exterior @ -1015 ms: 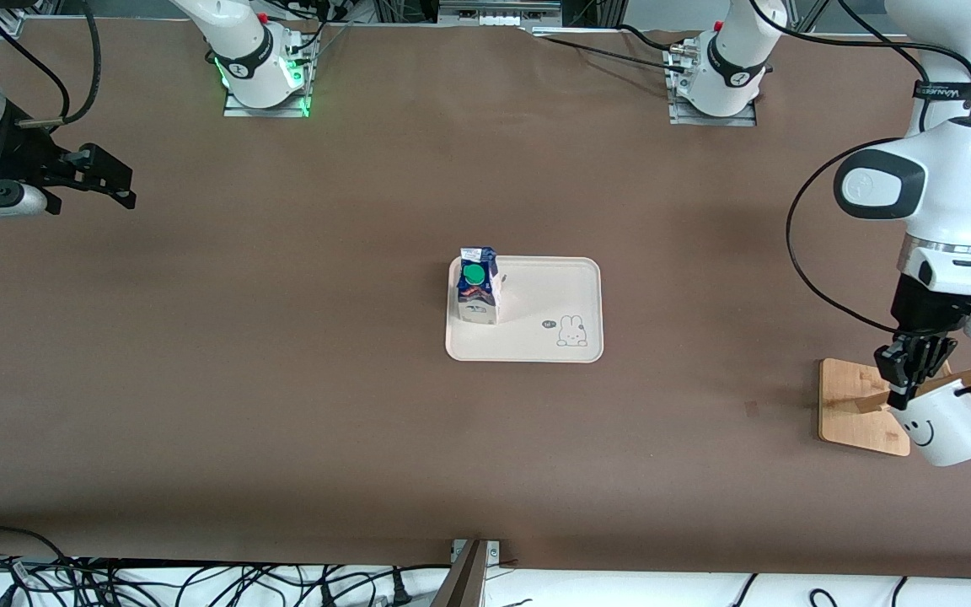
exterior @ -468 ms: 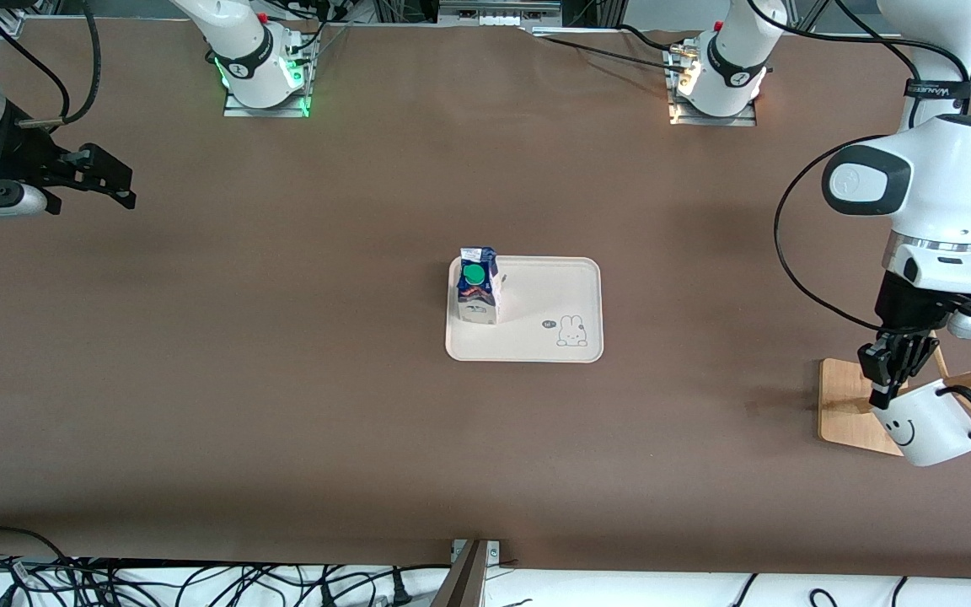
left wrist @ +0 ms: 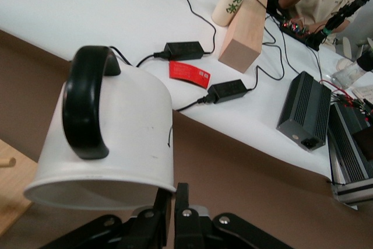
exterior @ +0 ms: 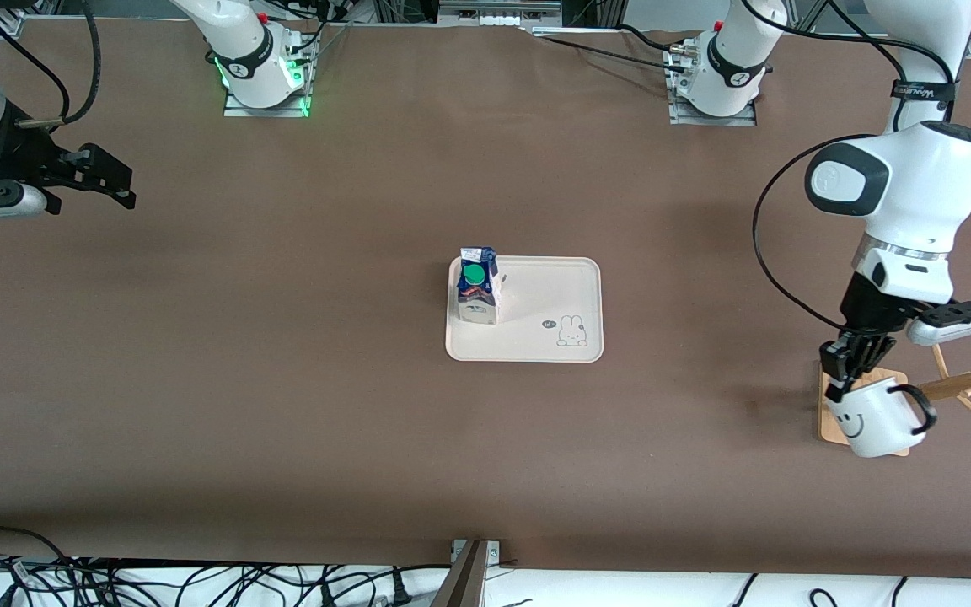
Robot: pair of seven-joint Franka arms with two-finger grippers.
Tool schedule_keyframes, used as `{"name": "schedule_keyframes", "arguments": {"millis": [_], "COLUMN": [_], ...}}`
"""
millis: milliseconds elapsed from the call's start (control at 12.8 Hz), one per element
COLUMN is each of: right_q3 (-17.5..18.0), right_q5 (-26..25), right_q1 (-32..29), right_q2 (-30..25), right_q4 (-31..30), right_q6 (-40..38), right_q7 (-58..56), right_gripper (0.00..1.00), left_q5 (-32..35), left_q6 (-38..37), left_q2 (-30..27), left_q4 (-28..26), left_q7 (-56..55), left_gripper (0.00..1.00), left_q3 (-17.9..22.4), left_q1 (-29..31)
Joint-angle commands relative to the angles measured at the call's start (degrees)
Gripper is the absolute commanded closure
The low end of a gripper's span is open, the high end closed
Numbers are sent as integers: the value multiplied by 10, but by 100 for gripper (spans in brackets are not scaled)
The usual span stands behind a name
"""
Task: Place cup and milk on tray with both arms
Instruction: 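Grasp the mug rim with the left gripper and lift it off the peg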
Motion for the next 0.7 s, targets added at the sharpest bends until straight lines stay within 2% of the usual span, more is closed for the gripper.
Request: {"name": "schedule_keyframes", "arguments": {"millis": [0,468,546,625], "right_q3": [6,6,6,6], "right_q5": [-3,-3,-3,-3], "right_q1": [-8,-8,-8,-8], "right_q2": [4,4,4,4], "right_q4": [12,12,12,12], "right_q6": [-3,-3,-3,-3], "right_q7": [-5,-5,-5,-5], "right_gripper": [0,0,0,0], "left_q5": [2,15,58,141], "left_q6": [-86,-334,-380,-430], "left_q2": [-10,-30,-30,-27], "left_q4": [-3,23,41,70], "left_q7": [-15,-31,-31,-31], "left_gripper": [100,100,100,100], "left_q3": [2,3,1,-5], "left_q1": [-3,-4,-6,-13]}}
